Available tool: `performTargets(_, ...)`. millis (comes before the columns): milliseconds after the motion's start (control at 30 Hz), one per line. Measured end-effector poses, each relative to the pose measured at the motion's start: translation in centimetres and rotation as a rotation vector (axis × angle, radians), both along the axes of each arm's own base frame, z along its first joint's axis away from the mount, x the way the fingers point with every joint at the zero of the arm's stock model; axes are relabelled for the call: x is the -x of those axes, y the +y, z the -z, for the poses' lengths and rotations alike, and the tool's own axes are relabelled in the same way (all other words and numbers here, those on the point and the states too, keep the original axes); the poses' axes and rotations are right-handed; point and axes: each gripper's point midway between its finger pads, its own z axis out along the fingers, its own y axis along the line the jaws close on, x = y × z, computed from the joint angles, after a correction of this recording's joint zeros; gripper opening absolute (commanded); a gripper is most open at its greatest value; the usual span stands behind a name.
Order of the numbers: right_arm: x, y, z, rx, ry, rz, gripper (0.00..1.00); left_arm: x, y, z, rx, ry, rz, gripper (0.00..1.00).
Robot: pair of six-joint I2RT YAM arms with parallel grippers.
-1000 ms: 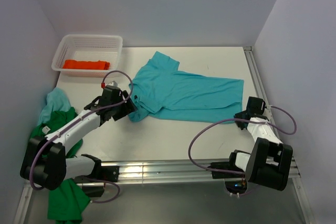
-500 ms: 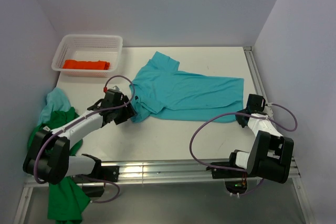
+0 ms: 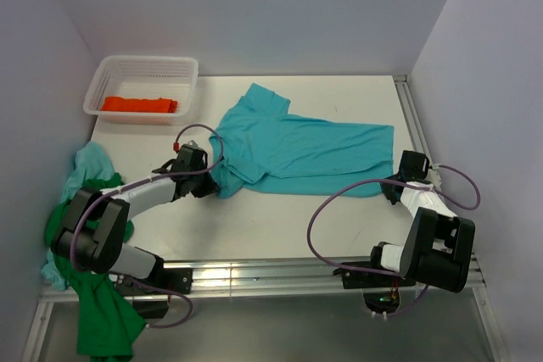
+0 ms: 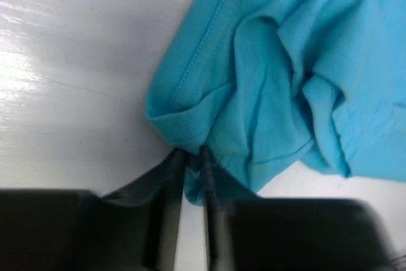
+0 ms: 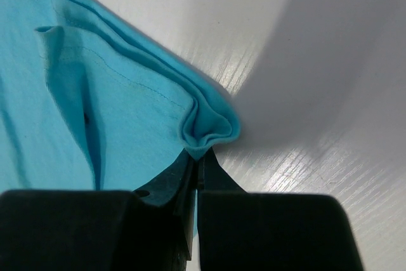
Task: Roll the t-shirts
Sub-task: Fold the tshirt
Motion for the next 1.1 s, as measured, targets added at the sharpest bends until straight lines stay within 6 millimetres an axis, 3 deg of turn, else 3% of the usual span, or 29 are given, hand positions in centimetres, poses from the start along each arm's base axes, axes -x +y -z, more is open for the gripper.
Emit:
performTargets(33, 0.0, 0.0, 0.0, 0.001, 0.000, -0.001, 0.00, -0.1, 0.1, 0.2, -0.004, 0.004, -0.011, 0.01)
performTargets(67, 0.0, 0.0, 0.0, 0.002, 0.000, -0.002, 0.00, -0.3, 0.2, 0.3, -0.013, 0.005, -0.019, 0.00)
performTargets(300, -0.1, -0.3, -0.4, 0.018, 0.010, -0.017, 0.00, -1.9, 2.5, -0.4, -0.124, 0.003, -0.078, 0.00)
performTargets(533, -0.2, -0.6, -1.0, 0.032, -0.007, -0.019, 0.00, -1.8, 6.6, -1.3, -0.160, 0.026, -0.158, 0.00)
performTargets(700, 0.0, -0.6, -1.3, 0.037, -0.008, -0.030, 0.00, -1.4, 7.9, -2.0, -0.160, 0.038, -0.193, 0.01)
performTargets(767, 0.0, -0.5, -1.4, 0.038, -0.011, -0.033, 0.00, -1.6, 8.4, -2.3, -0.159, 0.040, -0.213, 0.14)
performTargets(833, 0.1, -0.5, -1.4, 0.039, -0.014, -0.037, 0.00, -1.7, 8.9, -2.4, -0.162, 0.045, -0.224, 0.35)
performTargets(933, 0.6, -0.4, -1.2, 0.042, -0.011, -0.040, 0.00, -1.5, 9.6, -2.3, -0.167, 0.058, -0.243, 0.43)
performTargets(1100, 1.0, -0.2, -1.1, 0.045, -0.010, -0.046, 0.00, -1.6, 9.3, -3.3, -0.141, 0.031, -0.231, 0.44)
